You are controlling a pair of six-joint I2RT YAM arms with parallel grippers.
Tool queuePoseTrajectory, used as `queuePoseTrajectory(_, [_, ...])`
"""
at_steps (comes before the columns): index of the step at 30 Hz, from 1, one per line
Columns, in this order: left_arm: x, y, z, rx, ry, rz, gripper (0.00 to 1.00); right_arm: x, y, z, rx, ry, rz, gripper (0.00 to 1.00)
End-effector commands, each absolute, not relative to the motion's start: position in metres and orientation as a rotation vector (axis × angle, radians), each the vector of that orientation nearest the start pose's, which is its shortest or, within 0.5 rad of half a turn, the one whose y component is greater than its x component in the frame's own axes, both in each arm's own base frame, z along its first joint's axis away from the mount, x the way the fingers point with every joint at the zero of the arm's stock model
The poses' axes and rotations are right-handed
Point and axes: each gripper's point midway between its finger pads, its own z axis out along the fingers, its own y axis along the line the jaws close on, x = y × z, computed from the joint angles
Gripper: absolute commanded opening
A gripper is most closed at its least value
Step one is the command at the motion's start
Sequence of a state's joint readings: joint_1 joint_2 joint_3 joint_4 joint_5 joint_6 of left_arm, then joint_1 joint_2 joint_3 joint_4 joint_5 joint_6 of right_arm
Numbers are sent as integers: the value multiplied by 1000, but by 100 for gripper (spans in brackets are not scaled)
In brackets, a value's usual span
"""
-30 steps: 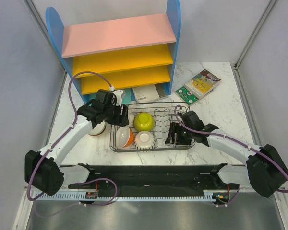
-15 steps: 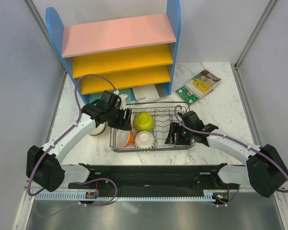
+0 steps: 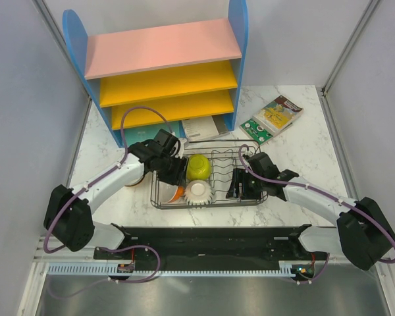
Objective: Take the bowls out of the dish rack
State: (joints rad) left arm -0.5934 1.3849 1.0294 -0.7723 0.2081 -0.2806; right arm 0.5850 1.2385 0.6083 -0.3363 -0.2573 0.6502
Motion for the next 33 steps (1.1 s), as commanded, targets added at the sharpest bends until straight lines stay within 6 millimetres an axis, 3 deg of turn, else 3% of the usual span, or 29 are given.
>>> queuePoseTrajectory(1, [220,-210,117,450,2706,-520,48,201,214,60,-33,2652,783,74])
queuePoseTrajectory(5, [214,-212,114,464,2719,-528,22,199,214,60,-27,2653,794,74])
queuePoseTrajectory(7, [214,-214,115,469,2717,-540,3,199,214,59,-25,2651,796,74])
queuePoseTrajectory(13, [220,-223,143,472,2633,-591,2,199,215,61,-28,2645,805,74])
queuePoseTrajectory(16, [226,-227,171,472,2557,-617,2,199,214,64,-32,2634,804,74])
queuePoseTrajectory(21, [239,-230,236,464,2381,-653,2,199,213,65,-35,2631,802,74])
queuePoseTrajectory(22, [244,-226,254,439,2326,-630,2,199,214,65,-34,2632,804,74])
queuePoseTrajectory(24, [249,-216,266,400,2300,-570,2,199,214,66,-37,2627,807,75])
queuePoseTrajectory(25, [260,-201,273,334,2274,-462,2,199,214,67,-35,2627,807,75])
queuePoseTrajectory(29, [271,-142,266,119,2291,-109,2,200,212,67,-41,2620,793,75])
queuePoseTrajectory(31, [270,-114,246,41,2341,31,2,200,211,66,-44,2619,785,75])
queuePoseTrajectory(33, [267,-99,226,-10,2400,90,2,200,210,64,-42,2624,779,76])
